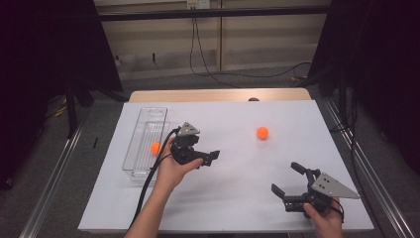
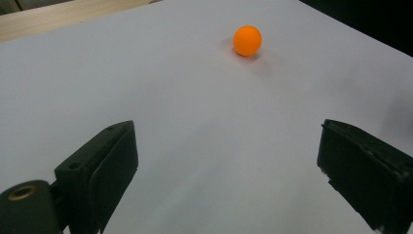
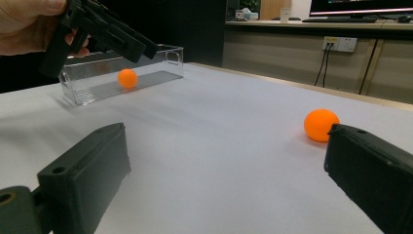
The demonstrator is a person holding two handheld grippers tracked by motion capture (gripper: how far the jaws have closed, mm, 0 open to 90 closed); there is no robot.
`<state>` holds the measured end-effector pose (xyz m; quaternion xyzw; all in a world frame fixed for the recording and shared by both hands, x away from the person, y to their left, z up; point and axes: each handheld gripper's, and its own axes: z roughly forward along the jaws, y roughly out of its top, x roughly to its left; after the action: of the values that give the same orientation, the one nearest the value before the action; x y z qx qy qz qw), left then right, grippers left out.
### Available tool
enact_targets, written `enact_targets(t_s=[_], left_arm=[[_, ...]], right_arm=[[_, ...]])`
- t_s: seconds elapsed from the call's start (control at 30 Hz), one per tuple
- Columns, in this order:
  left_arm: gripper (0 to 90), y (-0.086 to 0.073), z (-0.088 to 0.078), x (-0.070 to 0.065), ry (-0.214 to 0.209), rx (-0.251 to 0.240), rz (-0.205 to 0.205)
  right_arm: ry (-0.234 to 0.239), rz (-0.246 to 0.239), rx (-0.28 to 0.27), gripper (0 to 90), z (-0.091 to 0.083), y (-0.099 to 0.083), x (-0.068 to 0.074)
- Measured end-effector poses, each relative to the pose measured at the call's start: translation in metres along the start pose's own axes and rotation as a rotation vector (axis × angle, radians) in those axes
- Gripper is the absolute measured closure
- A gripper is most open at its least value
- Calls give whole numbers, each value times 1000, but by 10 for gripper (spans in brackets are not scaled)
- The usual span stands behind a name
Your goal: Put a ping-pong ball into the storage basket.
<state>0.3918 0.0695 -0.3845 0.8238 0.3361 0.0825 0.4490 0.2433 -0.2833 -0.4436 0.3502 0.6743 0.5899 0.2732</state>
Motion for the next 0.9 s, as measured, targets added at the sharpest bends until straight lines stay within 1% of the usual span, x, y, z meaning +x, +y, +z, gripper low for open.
enact_targets(t_s=[0.2,0.23,0.27,0.3,0.57,0.63,0.67,0.7,0.9], left_arm=[[77,0,7,-3,-6,-2,10],[77,0,8,-3,-7,0,17],[77,-1,10,-5,-11,0,8],[77,-1,11,-5,-10,7,16],[77,0,22,-10,-14,-9,20],[77,0,25,-11,-16,-12,25],[77,1,26,-12,-20,-10,34],[77,0,27,-13,-20,-11,28],[77,0,34,-18,-26,-13,45]], right_arm=[[1,2,2,21,1,0,0],[1,1,1,21,0,0,0],[2,1,1,21,0,0,0],[2,0,0,21,0,0,0],[3,1,1,21,0,0,0],[4,0,1,21,0,0,0],[3,0,1,21,0,0,0],[4,-1,1,21,0,0,0],[5,2,1,21,1,0,0]])
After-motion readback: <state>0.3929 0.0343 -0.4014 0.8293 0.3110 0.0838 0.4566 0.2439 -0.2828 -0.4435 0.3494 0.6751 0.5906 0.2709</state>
